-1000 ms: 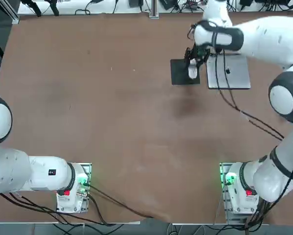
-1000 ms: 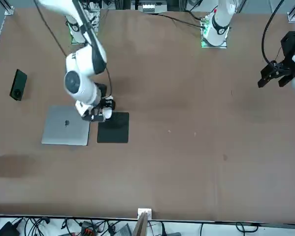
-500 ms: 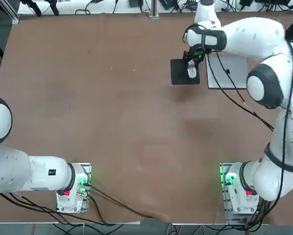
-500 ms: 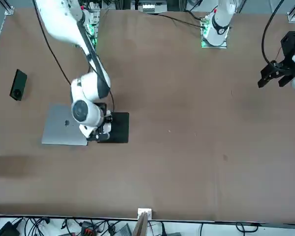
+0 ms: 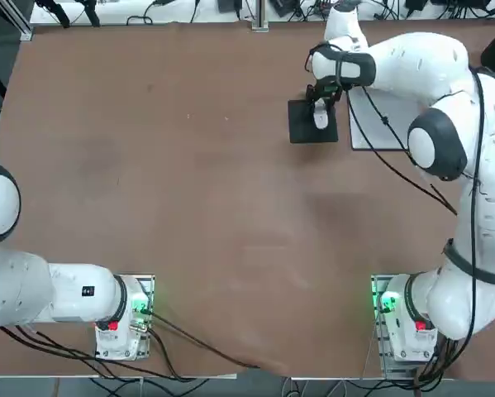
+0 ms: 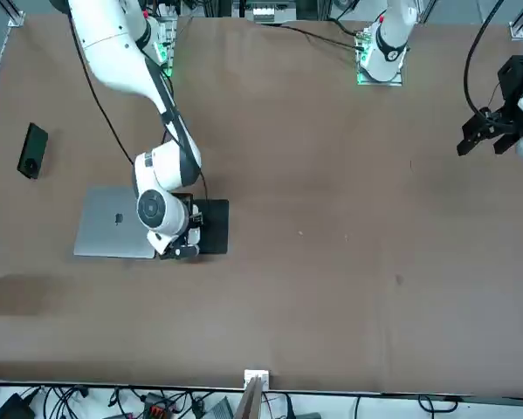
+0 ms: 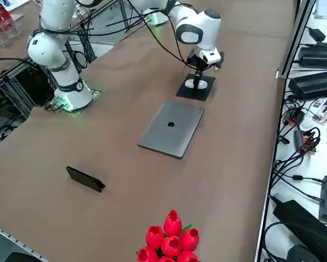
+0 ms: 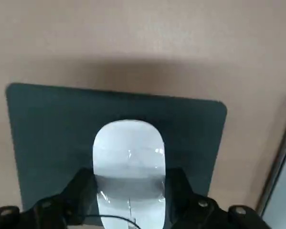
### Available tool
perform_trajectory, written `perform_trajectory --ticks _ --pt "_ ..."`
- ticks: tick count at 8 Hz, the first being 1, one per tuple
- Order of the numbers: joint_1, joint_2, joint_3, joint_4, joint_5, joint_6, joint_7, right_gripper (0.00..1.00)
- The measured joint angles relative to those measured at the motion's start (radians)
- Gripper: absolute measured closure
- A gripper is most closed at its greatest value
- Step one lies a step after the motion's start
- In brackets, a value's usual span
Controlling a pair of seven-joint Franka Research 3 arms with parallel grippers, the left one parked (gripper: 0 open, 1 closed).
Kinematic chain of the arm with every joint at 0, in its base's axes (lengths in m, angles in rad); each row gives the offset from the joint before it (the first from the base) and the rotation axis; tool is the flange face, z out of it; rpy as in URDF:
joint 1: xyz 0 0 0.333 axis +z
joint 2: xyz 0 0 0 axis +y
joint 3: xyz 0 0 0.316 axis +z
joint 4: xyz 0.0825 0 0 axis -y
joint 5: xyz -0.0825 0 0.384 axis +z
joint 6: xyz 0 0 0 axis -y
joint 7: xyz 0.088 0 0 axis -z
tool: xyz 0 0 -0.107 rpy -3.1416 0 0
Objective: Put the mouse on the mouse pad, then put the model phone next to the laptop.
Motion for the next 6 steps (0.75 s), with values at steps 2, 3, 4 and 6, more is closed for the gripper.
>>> perform_trajectory --ticks 2,3,4,6 --pt "0.0 0.0 0.002 0.009 0.024 0.0 0.0 0.21" --pt "0.0 0.001 0.006 0.009 0.028 0.001 0.0 0.21" --pt "0.001 0.006 0.009 0.009 0.028 0.008 0.001 0.21" --pt "0.004 0.025 0.012 0.008 0.029 0.032 0.001 0.21"
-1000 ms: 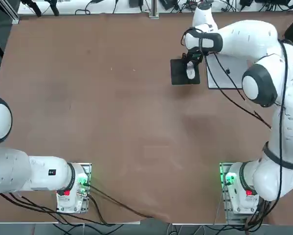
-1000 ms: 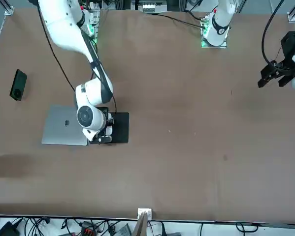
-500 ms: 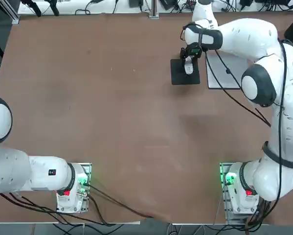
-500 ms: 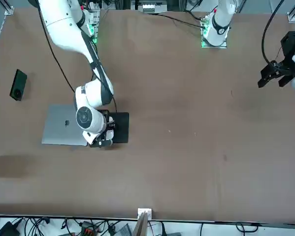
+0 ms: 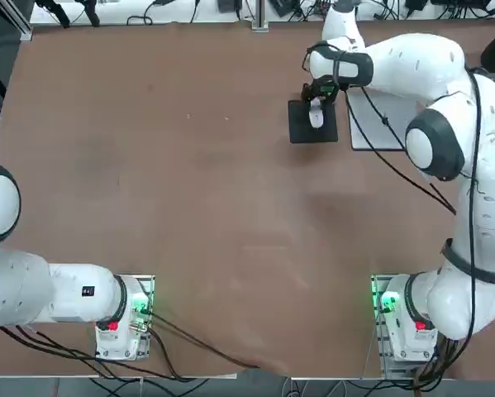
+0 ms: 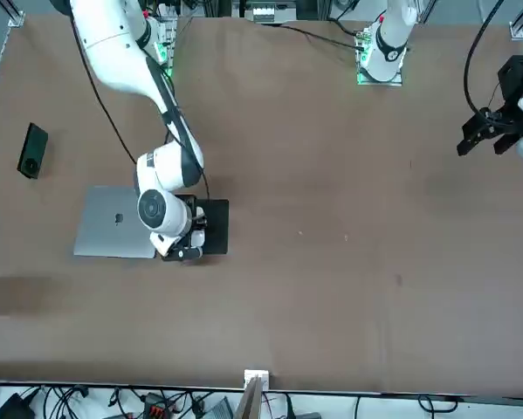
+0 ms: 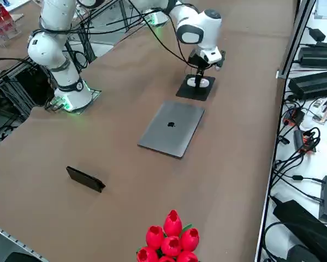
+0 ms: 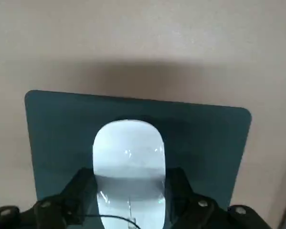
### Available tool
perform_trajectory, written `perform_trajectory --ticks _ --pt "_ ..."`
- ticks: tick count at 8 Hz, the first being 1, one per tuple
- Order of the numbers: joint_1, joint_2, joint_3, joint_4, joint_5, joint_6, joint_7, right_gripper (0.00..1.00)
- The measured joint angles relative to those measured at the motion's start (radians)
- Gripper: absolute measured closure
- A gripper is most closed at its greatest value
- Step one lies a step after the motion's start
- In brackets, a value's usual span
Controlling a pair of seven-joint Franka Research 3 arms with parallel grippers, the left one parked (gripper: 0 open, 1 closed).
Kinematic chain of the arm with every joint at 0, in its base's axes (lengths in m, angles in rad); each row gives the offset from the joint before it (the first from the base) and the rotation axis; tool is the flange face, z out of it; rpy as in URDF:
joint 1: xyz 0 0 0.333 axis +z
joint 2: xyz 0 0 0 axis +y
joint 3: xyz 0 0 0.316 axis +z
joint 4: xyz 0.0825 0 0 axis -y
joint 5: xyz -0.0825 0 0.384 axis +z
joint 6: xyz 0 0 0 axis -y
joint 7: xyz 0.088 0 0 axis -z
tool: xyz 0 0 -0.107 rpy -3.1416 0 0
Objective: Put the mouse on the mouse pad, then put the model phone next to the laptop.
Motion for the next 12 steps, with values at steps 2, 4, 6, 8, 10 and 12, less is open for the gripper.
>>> perform_trajectory --ticks 2,4,6,8,10,12 --pt "0.0 0.01 0.0 0.001 0.001 0.005 0.001 0.04" --pt "0.0 0.008 0.0 0.018 0.001 0.008 0.001 0.0" --pt "-0.008 -0.035 -0.009 0.051 0.001 -0.018 0.005 0.0" --pt "-0.057 -0.153 -0.028 0.075 0.001 -0.14 0.015 0.0" --pt "-0.174 -0.274 -0.058 0.075 -0.003 -0.349 0.015 0.0" --pt "-0.342 -0.303 -0.088 0.064 -0.024 -0.48 -0.033 0.0"
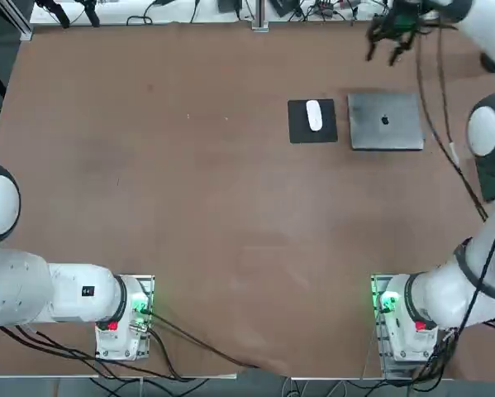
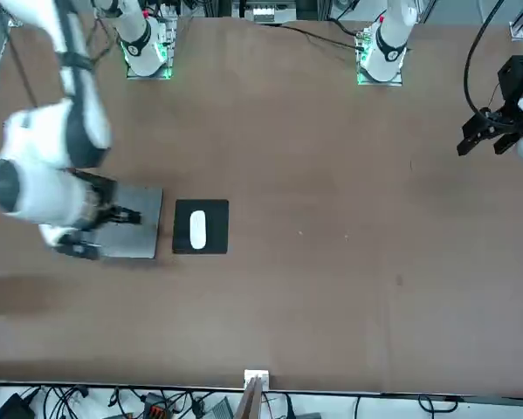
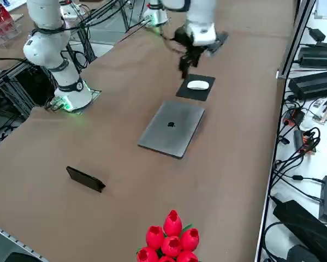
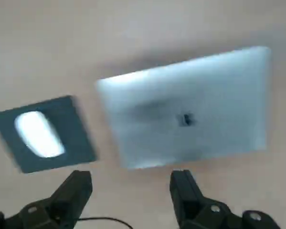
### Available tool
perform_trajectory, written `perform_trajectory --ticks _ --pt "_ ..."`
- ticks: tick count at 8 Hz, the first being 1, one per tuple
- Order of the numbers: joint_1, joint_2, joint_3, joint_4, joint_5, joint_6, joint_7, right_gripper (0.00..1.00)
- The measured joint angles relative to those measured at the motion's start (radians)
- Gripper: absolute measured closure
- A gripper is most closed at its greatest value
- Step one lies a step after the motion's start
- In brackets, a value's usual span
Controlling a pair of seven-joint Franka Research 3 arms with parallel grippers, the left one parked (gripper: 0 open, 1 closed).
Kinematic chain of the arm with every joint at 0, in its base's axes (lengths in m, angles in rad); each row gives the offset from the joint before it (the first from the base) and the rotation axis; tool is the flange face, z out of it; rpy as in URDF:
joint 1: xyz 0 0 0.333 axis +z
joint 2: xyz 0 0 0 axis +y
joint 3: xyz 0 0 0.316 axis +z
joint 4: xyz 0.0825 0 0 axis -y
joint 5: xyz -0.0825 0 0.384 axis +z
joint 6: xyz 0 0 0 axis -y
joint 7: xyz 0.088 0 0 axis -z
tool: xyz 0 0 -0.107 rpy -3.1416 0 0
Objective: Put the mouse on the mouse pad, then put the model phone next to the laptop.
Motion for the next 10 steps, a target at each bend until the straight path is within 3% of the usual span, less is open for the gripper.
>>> perform_trajectory --ticks 3,6,10 --pt "-0.248 0.026 -0.009 -0.027 -0.092 -0.015 -0.19 0.0" --pt "-0.423 0.035 -0.011 -0.042 -0.169 -0.008 -0.412 0.0" --pt "-0.649 -0.023 -0.012 -0.202 -0.181 0.11 -0.647 0.0"
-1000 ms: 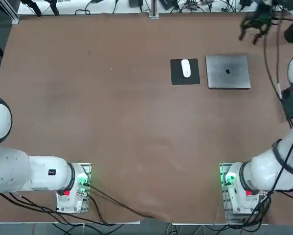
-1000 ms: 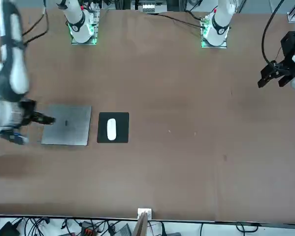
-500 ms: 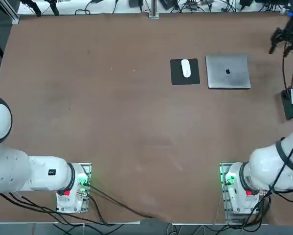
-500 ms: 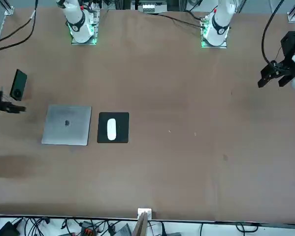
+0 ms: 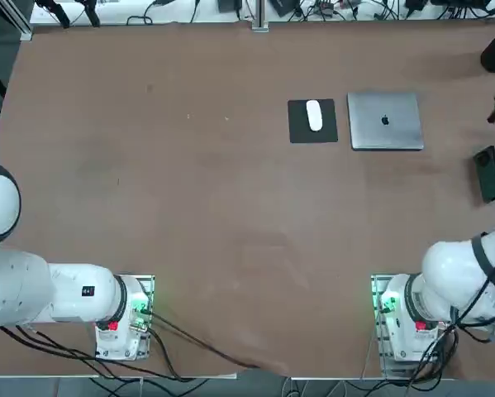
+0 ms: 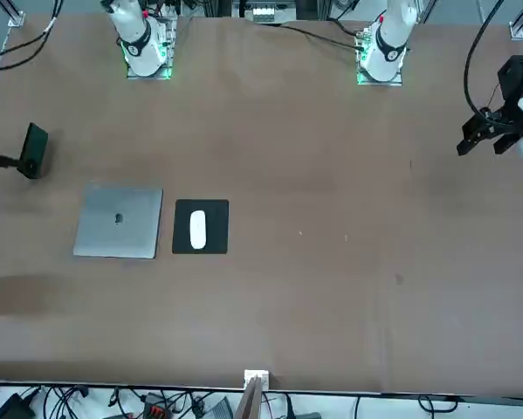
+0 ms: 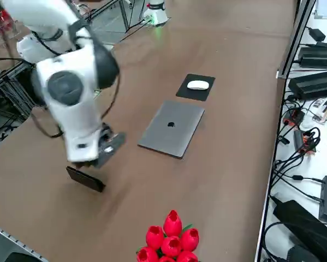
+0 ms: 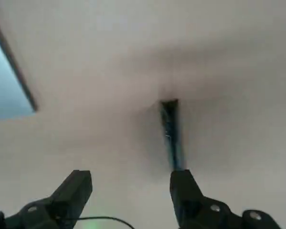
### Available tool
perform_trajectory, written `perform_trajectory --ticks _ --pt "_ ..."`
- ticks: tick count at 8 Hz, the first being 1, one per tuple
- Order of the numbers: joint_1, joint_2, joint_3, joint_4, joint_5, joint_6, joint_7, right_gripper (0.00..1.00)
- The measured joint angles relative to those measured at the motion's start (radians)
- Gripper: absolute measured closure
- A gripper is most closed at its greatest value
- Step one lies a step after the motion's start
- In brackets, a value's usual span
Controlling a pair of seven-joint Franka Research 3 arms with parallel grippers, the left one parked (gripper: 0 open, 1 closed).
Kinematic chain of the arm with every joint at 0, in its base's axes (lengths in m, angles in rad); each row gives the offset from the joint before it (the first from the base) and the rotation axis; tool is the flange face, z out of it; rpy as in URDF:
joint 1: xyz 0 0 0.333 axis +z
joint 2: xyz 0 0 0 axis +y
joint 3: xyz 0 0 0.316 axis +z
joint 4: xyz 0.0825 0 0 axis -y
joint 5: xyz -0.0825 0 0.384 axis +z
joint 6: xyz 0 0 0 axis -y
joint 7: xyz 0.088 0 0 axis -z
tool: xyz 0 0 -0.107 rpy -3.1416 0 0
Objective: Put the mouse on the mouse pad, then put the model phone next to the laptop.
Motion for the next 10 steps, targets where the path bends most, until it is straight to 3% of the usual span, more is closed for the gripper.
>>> perform_trajectory --ticks 6,10 --pt "-0.175 -0.056 0.002 -0.322 -0.054 0.373 -0.147 0.0" --pt "-0.171 -0.056 0.032 -0.363 -0.053 0.437 -0.149 0.0"
